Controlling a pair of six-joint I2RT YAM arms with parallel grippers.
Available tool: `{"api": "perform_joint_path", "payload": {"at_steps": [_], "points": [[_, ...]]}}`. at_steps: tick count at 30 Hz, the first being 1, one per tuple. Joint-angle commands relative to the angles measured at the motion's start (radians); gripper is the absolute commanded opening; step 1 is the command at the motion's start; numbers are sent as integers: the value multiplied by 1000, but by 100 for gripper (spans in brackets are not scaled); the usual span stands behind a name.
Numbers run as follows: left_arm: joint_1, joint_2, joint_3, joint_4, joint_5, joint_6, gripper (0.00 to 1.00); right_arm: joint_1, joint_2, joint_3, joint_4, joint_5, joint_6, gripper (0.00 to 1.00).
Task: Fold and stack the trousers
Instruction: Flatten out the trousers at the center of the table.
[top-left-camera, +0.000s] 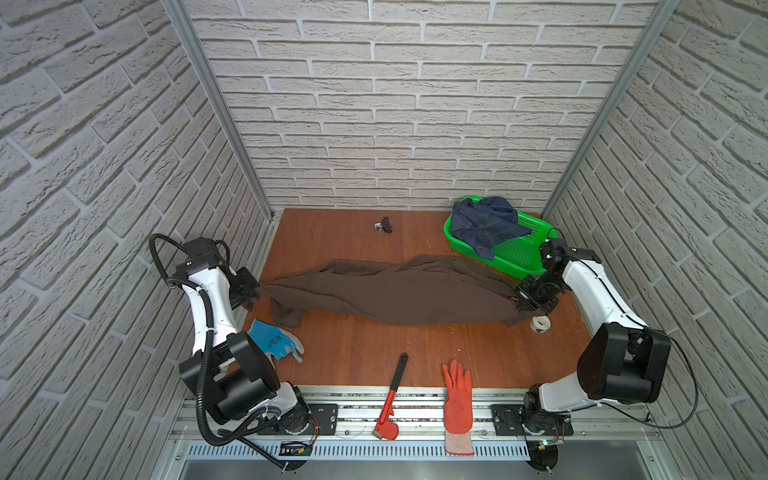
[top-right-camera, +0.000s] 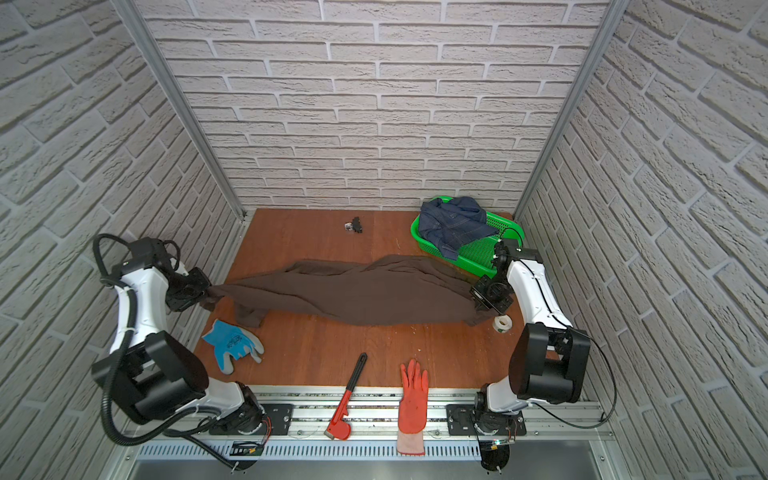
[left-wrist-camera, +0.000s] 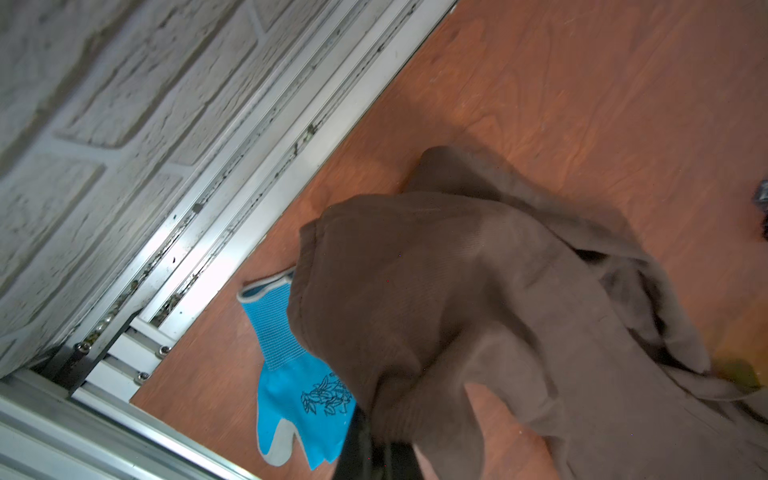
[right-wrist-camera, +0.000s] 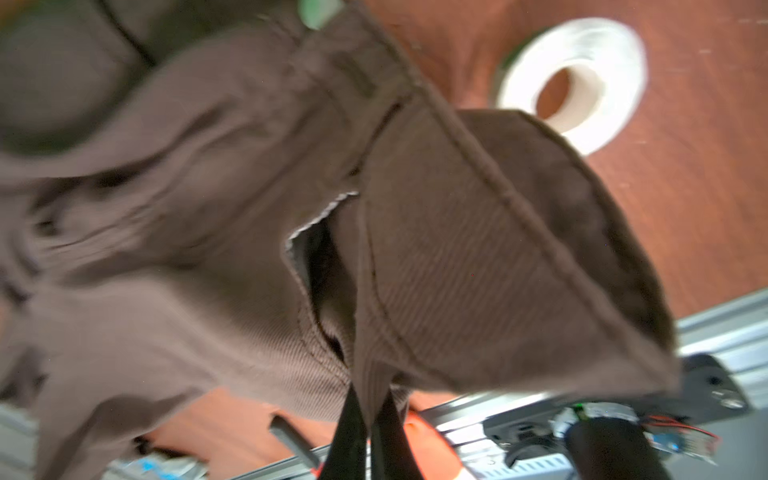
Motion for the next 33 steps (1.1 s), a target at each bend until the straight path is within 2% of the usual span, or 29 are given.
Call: {"api": "perform_joint_path", "payload": {"at_steps": [1,7,11,13,16,19,22,25,27,30,33], "points": [[14,-48,-41,39,-79,24,0,-29,-58,-26,-35,136,-79,6],[47,-127,-53,20,-195,16,0,-78,-119,-67,-70,211,-133,6],[51,-133,-67,18,-217,16,0,-122,-159,-109,-75,236,-168,8],[51,-125,-78,22,-187,13,27,-132,-164,-125,-74,242,-178,16],[51,-127,-84,31,-129,13,49,-134,-163,-120,-78,225,-173,29],[51,-135,-65,30,-93,9,58,-132,-189,-79,-88,195,-143,38],[51,-137,-26,29,-35,-5,61,-112,-212,-13,-94,150,-111,40],[35,-119,0,56,46,-36,62,-23,-212,47,-66,109,-52,41],[-17,-75,20,72,38,-48,63,90,-186,77,-22,112,6,41],[-99,46,25,115,25,-66,64,273,-70,135,43,103,72,41],[-144,171,24,179,39,-92,65,391,69,186,112,88,103,40]]}}
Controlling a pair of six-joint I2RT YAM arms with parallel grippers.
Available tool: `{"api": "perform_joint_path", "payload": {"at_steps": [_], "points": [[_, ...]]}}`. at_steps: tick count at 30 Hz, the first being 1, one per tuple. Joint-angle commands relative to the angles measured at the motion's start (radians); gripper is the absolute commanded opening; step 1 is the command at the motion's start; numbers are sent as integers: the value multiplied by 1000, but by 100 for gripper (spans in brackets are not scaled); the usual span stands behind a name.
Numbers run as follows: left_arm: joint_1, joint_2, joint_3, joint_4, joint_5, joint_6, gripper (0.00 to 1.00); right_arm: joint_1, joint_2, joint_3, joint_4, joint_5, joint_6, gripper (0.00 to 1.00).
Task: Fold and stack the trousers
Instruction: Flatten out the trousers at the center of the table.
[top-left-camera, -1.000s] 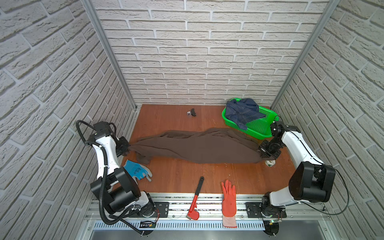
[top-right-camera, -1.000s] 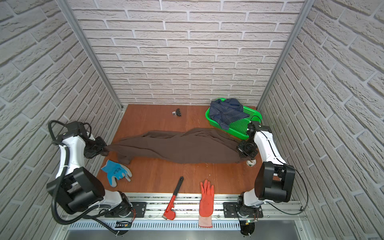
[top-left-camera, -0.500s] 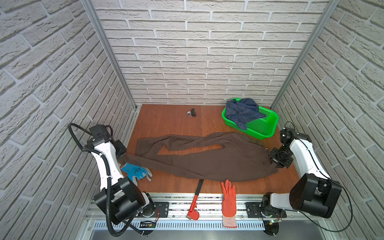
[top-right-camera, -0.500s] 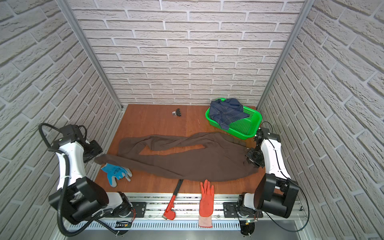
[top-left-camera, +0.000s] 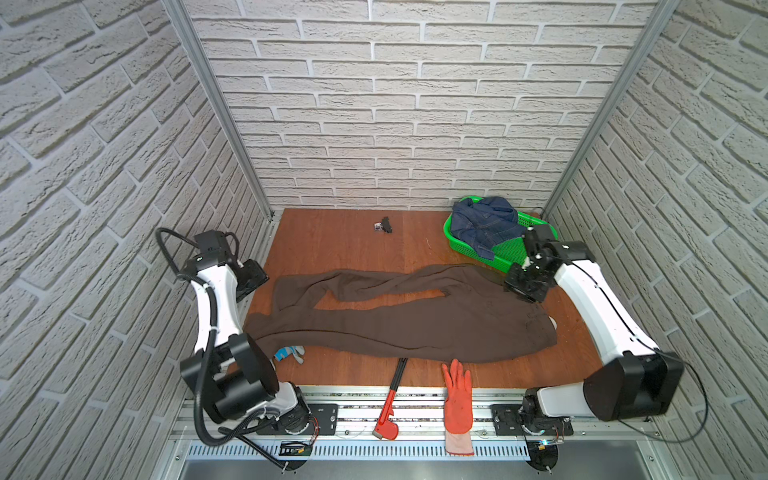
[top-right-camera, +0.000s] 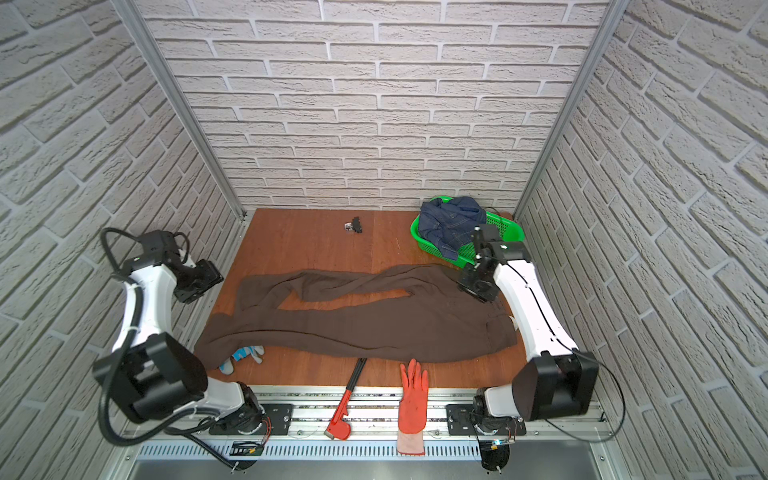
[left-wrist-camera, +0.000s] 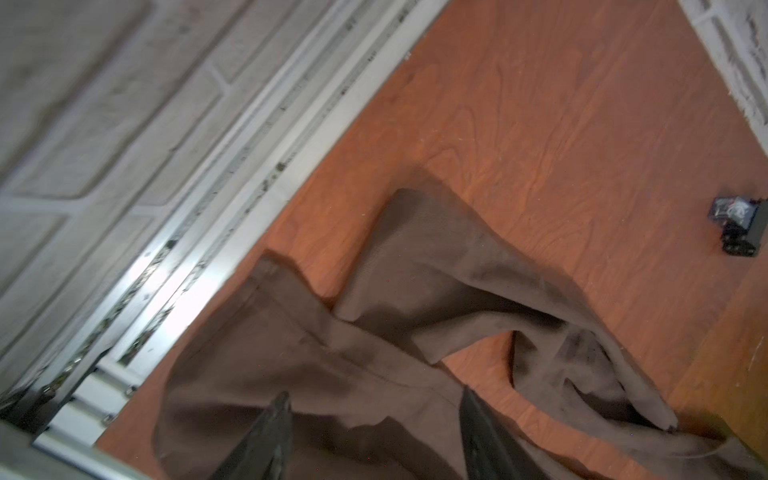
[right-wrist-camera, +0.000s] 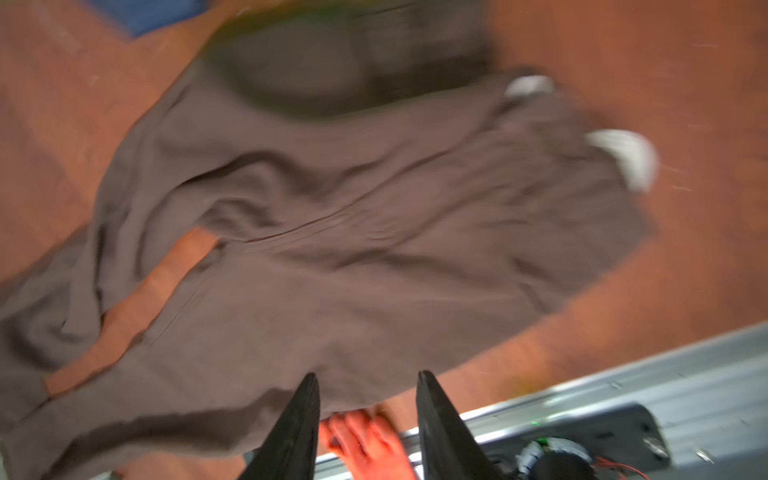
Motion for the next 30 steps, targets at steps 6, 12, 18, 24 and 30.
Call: {"api": "perform_joint_path", "payload": {"at_steps": [6,12,18,24,30], "points": [[-53,254,71,108,34,-55,66,144,267,59,164,-20,80,39],[-73,414,223,81,41,-35,68,144,321,17,218,-24,63,38],[-83,524,291,66,9,-29,69,144,348,2,236,-30,47,38],[-108,597,320,56,-2,-20,70,144,364,-12,242,-34,41,37],[-131,630,323,43,-33,-9,43,141,351,-21,239,-26,40,37]]}}
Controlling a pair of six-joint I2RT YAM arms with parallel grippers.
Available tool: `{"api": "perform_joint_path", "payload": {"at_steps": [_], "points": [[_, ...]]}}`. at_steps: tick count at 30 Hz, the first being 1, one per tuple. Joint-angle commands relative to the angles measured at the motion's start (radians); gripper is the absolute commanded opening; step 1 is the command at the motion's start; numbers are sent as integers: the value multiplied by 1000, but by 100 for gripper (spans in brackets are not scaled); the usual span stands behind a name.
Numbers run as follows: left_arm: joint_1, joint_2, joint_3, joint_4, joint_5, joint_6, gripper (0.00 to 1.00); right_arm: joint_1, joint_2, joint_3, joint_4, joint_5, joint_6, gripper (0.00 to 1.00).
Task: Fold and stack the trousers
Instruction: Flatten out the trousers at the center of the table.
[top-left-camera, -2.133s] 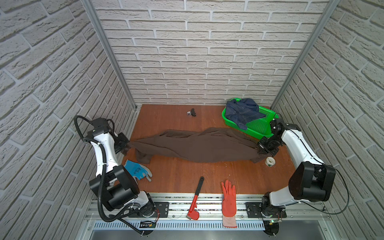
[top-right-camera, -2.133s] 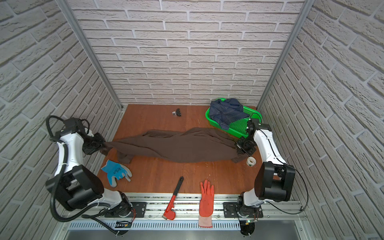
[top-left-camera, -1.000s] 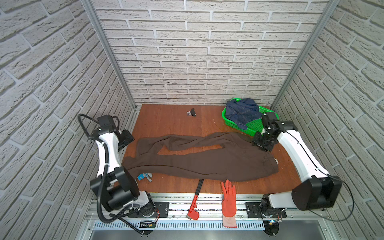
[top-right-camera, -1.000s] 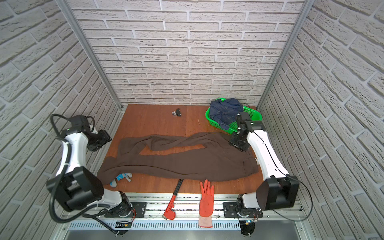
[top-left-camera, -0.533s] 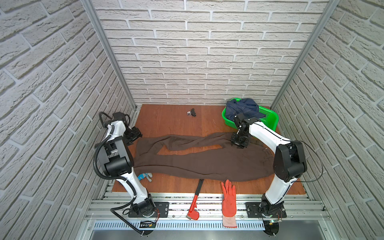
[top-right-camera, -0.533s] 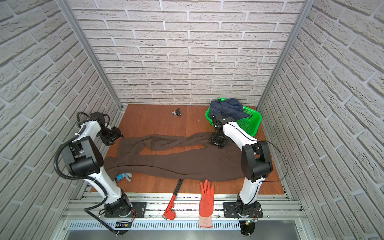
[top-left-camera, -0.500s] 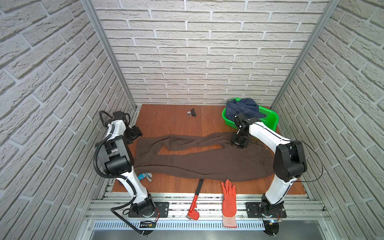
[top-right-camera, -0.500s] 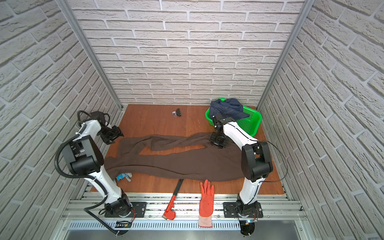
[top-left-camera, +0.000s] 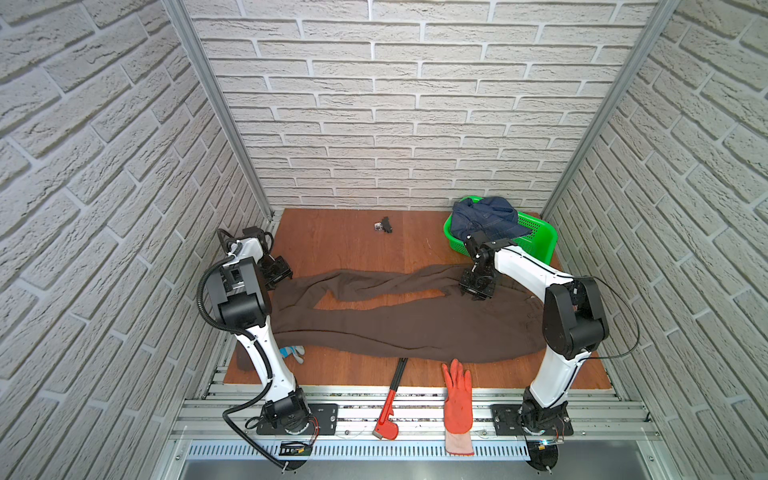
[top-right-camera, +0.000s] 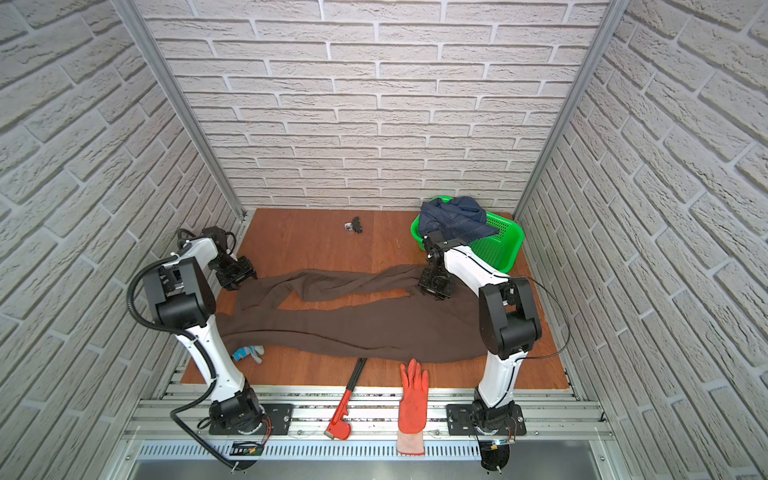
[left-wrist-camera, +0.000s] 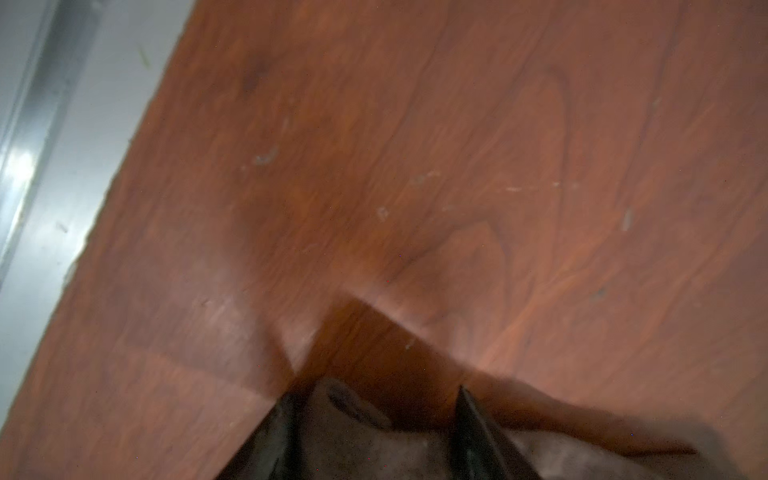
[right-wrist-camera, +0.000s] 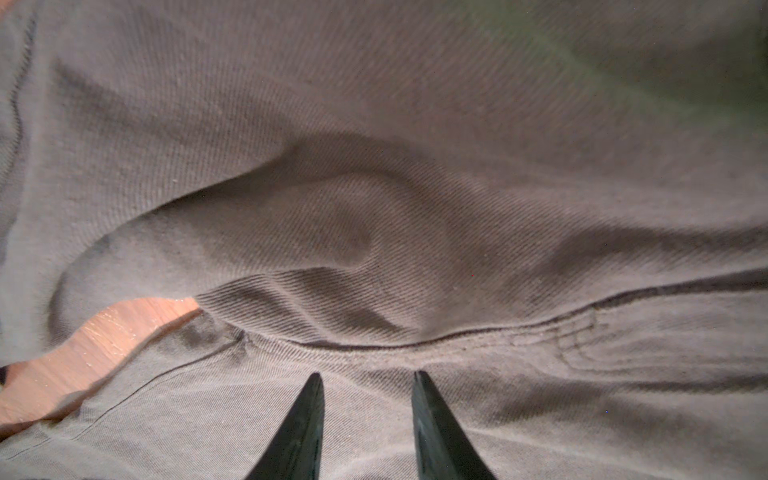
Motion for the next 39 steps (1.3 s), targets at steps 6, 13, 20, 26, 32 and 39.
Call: {"api": "perform_joint_path", "payload": {"at_steps": [6,13,20,26,32,39], "points": [[-12,-122,72,-19,-42,32,0,-19,-63,-7,-17,25,-19,36],[-41,-213,422,-120,-61,131,0,-59,-150,6,-35,62,-47,36],[-62,-28,596,-213,-87,164,0,-87,-179,6,-28,67,-69,36],[-65,18,529,-174,-106,141,0,-104,-189,9,-37,81,-82,36],[-67,-61,451,-134,-101,140,0,-131,-146,95,-64,125,-67,37],[-53,-184,353,-133,-104,159,0,-155,46,296,-97,214,-54,39]]}}
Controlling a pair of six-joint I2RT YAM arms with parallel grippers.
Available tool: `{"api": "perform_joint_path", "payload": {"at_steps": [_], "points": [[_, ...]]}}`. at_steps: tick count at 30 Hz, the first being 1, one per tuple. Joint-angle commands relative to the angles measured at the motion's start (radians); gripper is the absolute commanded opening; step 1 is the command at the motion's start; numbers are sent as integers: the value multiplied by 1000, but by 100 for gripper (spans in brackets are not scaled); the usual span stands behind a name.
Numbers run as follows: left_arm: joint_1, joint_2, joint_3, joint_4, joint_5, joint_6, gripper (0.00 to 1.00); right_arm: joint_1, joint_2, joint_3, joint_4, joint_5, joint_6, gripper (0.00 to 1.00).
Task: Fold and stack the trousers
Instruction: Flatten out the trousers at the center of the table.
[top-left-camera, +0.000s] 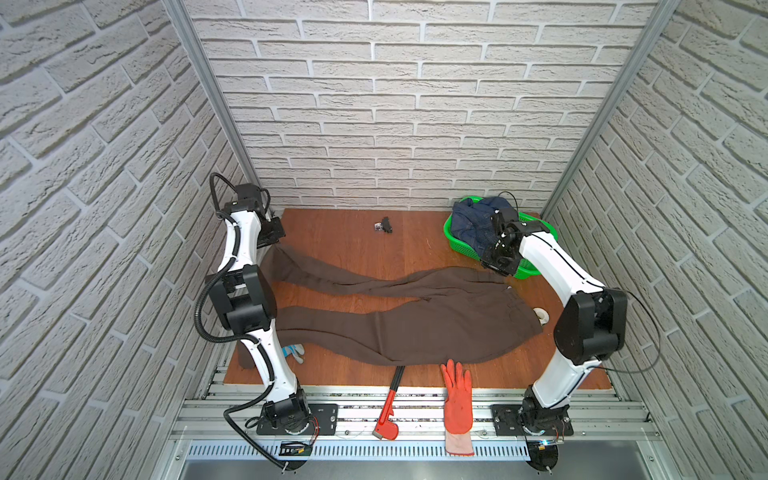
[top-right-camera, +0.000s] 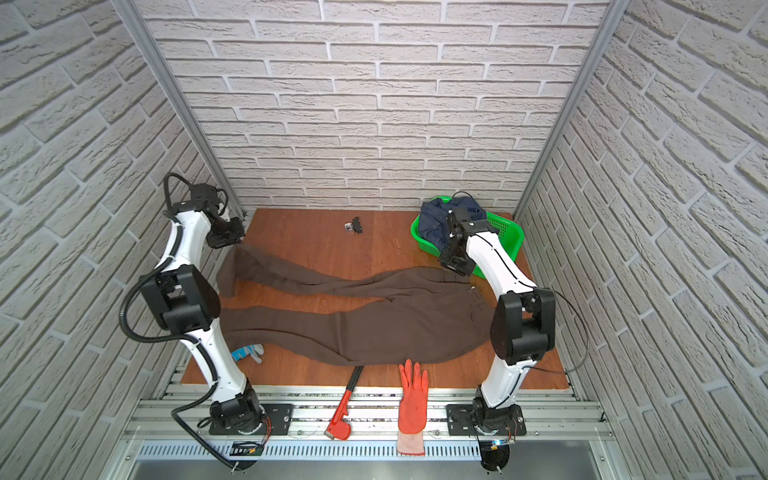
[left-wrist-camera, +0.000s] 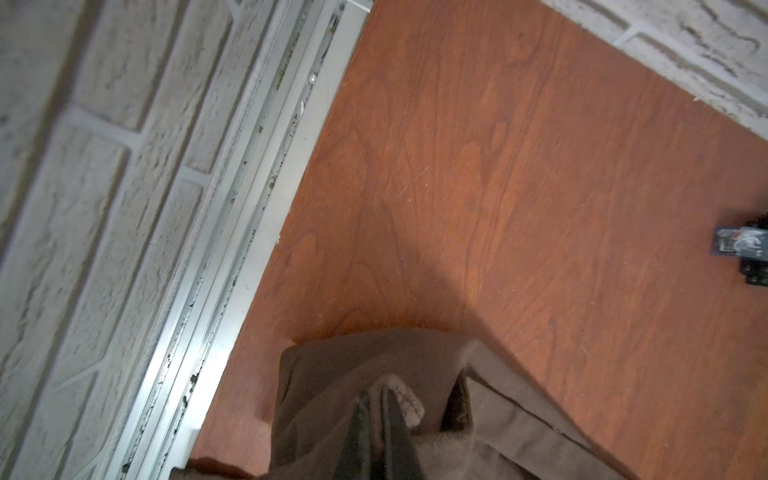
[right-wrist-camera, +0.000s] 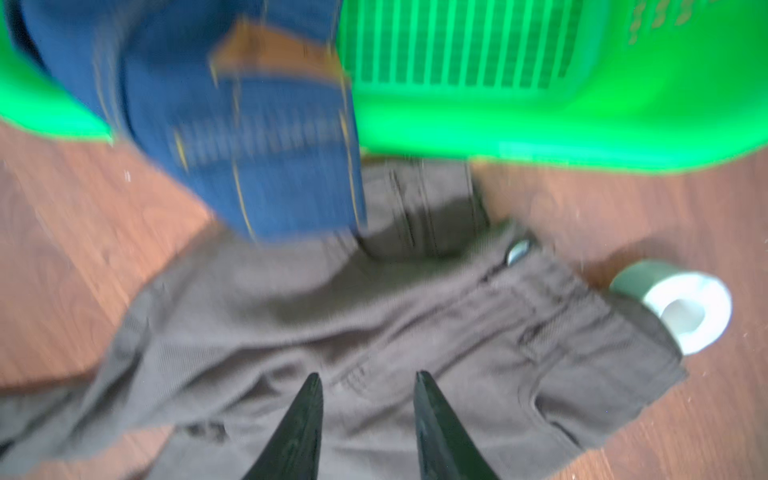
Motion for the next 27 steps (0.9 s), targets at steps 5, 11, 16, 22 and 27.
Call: {"api": "perform_joint_path", "payload": {"at_steps": [5,11,16,22,27], "points": [[42,-281,-223,77,68,25,0,-8,190,169,-11,-53,-39,39],[80,-637,-521,288,285,5,0,27,208,186,49,-151,-90,38],[96,-735,-619,331,327,2,0,96,273,243,-7,-162,-115,41],[133,-717,-627,289,285,-28,0,182,299,216,-28,-148,-133,45],[146,-584,-523,157,203,-45,45,213,322,198,-24,-143,-140,46]]}}
